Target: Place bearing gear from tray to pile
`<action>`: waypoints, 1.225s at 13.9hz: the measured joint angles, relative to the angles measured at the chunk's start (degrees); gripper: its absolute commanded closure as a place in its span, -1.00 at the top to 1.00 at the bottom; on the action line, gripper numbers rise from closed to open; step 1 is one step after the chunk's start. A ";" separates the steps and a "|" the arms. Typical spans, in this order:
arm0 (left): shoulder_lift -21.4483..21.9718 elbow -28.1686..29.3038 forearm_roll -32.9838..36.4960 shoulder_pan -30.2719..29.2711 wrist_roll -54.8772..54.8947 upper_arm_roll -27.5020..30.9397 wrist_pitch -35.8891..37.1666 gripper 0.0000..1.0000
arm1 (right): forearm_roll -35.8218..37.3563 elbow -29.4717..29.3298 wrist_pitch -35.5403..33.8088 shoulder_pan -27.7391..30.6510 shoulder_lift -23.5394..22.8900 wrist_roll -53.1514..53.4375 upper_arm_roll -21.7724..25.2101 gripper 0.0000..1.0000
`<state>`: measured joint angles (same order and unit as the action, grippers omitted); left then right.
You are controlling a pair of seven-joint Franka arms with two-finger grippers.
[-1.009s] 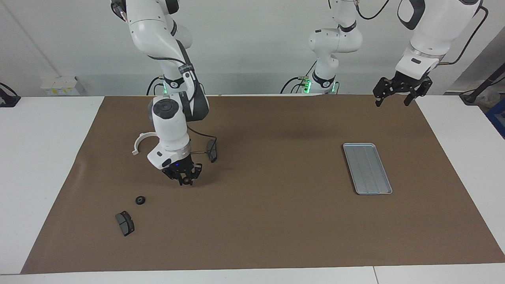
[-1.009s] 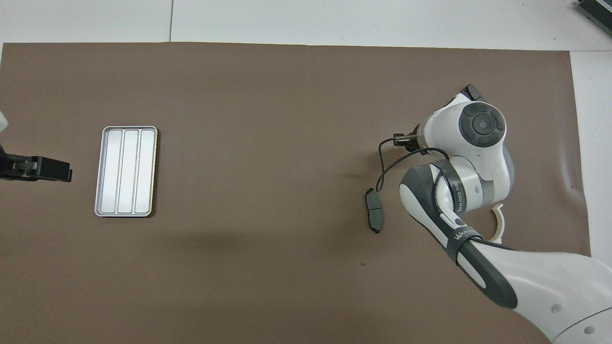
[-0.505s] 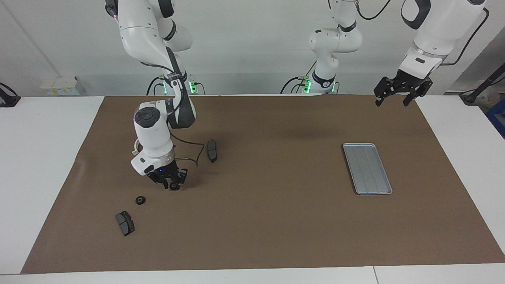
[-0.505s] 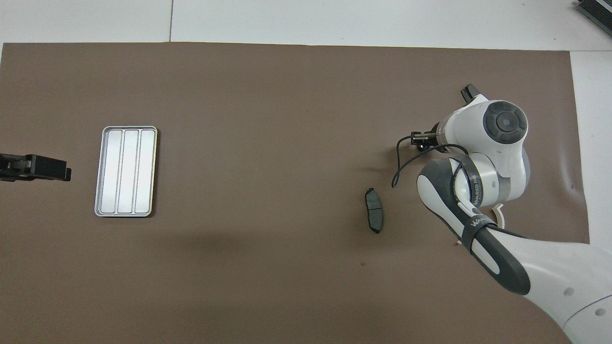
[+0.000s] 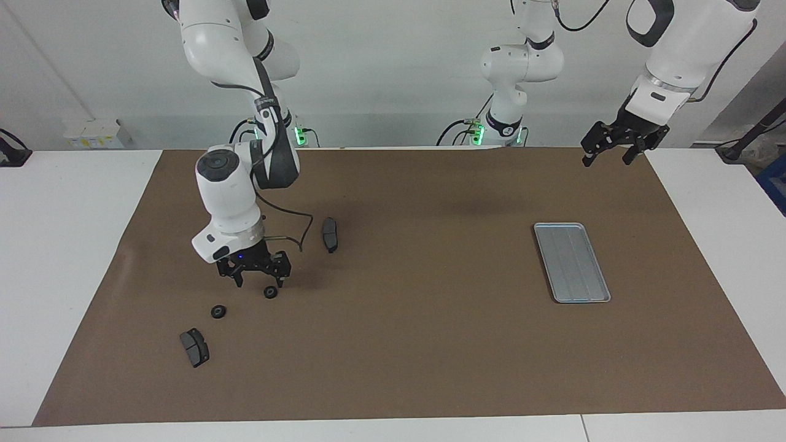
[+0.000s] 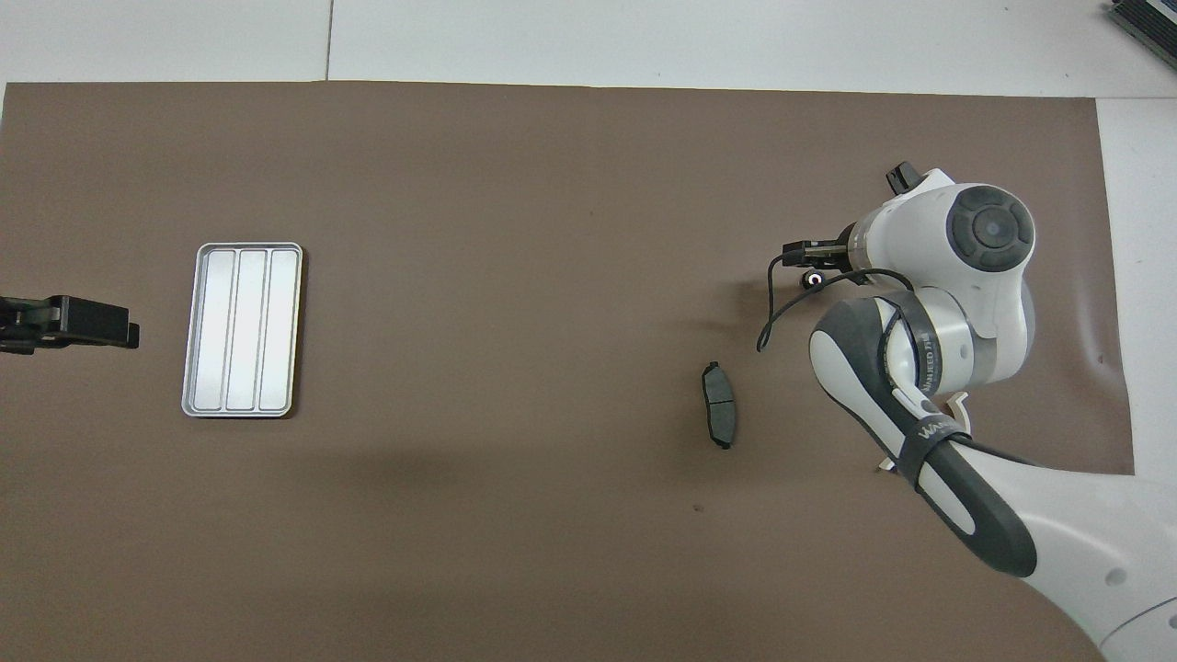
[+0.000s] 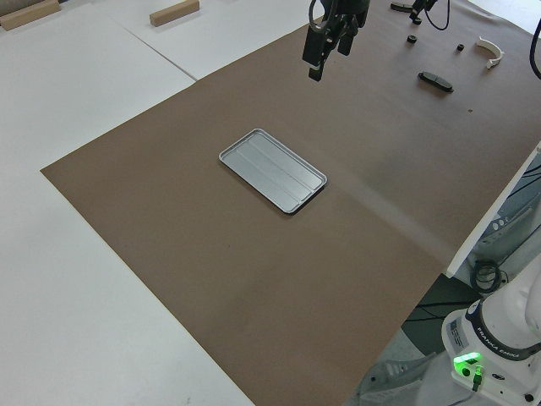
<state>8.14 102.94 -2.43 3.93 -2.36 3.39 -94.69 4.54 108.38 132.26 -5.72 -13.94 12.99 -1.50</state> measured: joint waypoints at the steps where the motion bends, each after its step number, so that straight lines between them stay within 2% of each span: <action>1: 0.29 0.41 -0.03 0.00 -0.16 -0.01 0.05 1.00 | -0.34 -0.72 -4.04 0.00 2.37 0.00 0.00 1.00; 5: 1.05 1.65 -0.09 0.00 -0.20 -0.01 0.09 1.00 | -1.75 -4.67 -17.91 0.92 10.68 0.00 0.22 1.00; 8: 1.17 1.87 -0.09 0.00 -0.20 -0.05 0.09 1.00 | -1.88 -8.88 -27.42 3.24 14.36 -0.47 0.32 1.00; 10: 1.18 1.88 -0.09 0.00 -0.20 -0.06 0.09 1.00 | -2.58 -13.38 -34.93 3.90 15.14 -1.08 0.35 1.00; 12: 1.22 1.88 -0.09 0.02 -0.20 -0.10 0.02 1.00 | -3.14 -15.31 -39.15 3.88 15.12 -1.08 0.23 1.00; 17: 1.41 1.87 -0.09 -0.03 -0.24 -0.06 0.04 1.00 | -3.29 -18.23 -42.27 4.66 14.41 -2.85 0.33 1.00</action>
<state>9.55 104.81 -2.52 3.90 -2.59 3.32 -94.66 1.25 90.15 89.99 -1.06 0.46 10.14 -1.17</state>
